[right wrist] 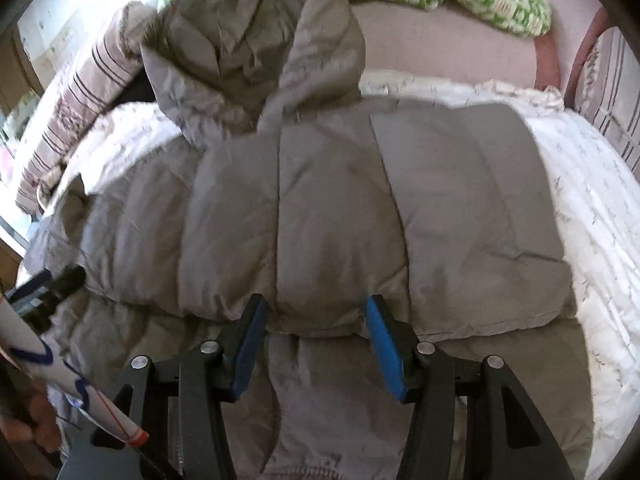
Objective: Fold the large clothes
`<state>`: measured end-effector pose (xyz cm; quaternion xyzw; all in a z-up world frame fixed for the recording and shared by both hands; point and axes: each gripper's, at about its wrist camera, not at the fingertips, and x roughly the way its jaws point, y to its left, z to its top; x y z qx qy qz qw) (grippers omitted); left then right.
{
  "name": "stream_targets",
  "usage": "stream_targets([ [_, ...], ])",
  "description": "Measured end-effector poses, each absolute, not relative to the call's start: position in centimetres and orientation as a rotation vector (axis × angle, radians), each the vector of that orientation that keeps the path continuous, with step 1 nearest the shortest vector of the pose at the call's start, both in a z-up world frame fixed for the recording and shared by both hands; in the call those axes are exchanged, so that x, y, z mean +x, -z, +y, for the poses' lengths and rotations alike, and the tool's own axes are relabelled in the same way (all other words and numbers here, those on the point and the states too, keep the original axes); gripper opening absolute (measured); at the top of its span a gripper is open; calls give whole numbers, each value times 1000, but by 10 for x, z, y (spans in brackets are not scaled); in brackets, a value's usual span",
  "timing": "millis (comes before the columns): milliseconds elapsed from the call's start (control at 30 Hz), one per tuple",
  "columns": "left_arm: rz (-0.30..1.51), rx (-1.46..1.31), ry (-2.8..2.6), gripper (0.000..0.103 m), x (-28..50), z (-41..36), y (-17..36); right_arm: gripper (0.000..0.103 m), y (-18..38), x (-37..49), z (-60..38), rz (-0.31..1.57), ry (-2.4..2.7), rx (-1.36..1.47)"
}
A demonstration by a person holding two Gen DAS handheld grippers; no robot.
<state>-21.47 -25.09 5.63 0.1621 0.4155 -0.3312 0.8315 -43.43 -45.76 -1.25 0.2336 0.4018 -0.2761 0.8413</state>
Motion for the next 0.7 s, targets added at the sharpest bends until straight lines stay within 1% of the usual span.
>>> stream_targets([
  [133,884,325,698,103,-210,-247,-59,56,10,-436,-458,843,589,505],
  [300,866,294,686,103,-202,-238,-69,57,-9,-438,-444,773,571,458],
  [400,874,260,673,103,-193,-229,-73,58,0,-431,-440,814,550,446],
  [500,873,249,650,103,-182,-220,-77,58,18,-427,-445,871,541,499],
  [700,869,174,591,103,-151,-190,-91,58,8,-432,-443,829,542,490],
])
